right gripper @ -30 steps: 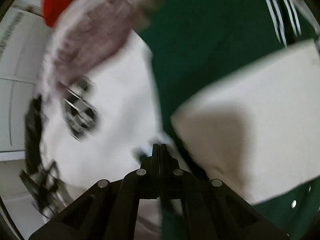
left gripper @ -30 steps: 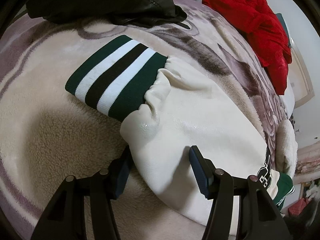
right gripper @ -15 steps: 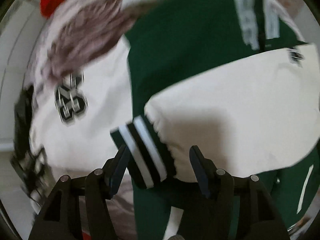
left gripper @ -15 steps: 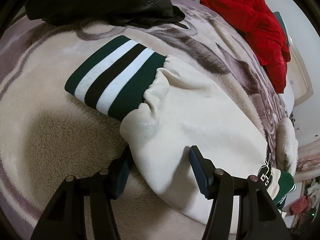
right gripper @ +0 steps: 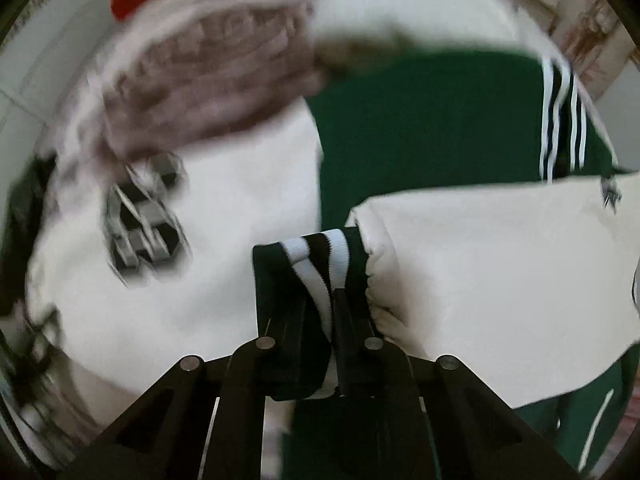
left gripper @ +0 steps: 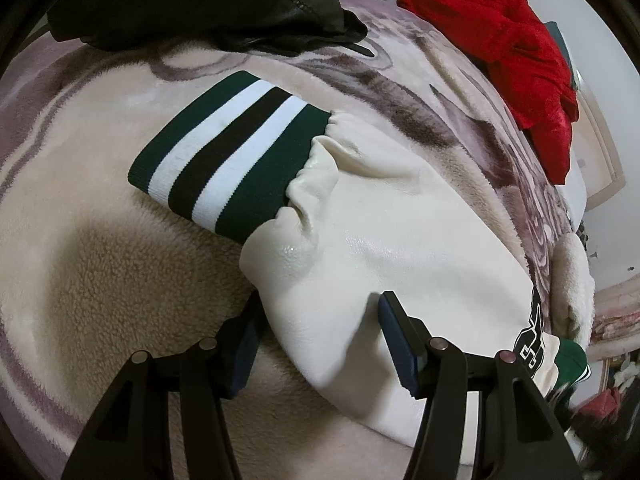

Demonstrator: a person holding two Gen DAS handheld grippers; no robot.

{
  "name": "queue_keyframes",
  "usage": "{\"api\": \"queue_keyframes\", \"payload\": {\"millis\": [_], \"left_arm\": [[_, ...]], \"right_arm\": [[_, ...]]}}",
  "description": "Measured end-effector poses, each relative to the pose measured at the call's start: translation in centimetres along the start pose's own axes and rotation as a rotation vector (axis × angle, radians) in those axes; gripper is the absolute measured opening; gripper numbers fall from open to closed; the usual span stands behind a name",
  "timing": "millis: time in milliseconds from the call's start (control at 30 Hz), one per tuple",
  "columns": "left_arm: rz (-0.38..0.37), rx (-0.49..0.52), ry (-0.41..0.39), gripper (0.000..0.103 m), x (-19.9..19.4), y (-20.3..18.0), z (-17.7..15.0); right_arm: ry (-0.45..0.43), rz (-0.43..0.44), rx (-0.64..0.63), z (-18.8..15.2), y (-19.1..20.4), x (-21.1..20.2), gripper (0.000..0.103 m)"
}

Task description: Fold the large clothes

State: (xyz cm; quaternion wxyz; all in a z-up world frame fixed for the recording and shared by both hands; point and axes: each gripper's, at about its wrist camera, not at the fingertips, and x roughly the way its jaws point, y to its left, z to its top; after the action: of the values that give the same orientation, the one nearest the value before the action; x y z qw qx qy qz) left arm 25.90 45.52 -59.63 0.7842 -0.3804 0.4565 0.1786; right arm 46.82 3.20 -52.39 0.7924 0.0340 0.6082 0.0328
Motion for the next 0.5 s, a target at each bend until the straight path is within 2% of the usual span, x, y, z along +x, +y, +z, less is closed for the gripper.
{"api": "queue_keyframes", "payload": {"millis": [67, 133, 200, 233, 267, 300, 367, 467, 500], "left_arm": [[0.001, -0.005, -0.003, 0.055, 0.0, 0.0, -0.1], [0.005, -0.014, -0.003, 0.055, 0.0, -0.1, 0.0], [0.004, -0.031, -0.013, 0.052, -0.2, -0.2, 0.1], [-0.013, -0.040, -0.036, 0.052, -0.6, -0.3, 0.1], [-0.024, -0.041, -0.059, 0.041, -1.0, -0.4, 0.2], [-0.022, -0.030, -0.086, 0.018, -1.5, -0.7, 0.3], [-0.017, -0.015, -0.115, 0.008, -2.2, -1.1, 0.6], [-0.039, -0.001, -0.159, 0.005, -3.9, -2.2, 0.7], [-0.041, 0.019, -0.174, 0.004, -4.6, -2.8, 0.8]], "right_arm": [[0.003, 0.000, -0.006, 1.2, 0.9, 0.8, 0.013], [0.132, -0.010, -0.046, 1.7, 1.5, 4.2, 0.014], [0.166, 0.056, -0.005, 2.1, 0.6, 4.8, 0.025], [0.164, 0.102, 0.015, 1.9, -0.1, 4.3, 0.027], [0.159, 0.153, 0.041, 1.6, -1.0, 3.7, 0.035], [0.157, 0.188, 0.064, 1.2, -1.7, 3.1, 0.046], [0.160, 0.213, 0.103, -0.1, -3.4, 2.0, 0.062], [0.169, 0.201, 0.112, -1.4, -3.9, 1.2, 0.063], [0.178, 0.177, 0.106, -1.8, -4.0, 1.1, 0.070]]}}
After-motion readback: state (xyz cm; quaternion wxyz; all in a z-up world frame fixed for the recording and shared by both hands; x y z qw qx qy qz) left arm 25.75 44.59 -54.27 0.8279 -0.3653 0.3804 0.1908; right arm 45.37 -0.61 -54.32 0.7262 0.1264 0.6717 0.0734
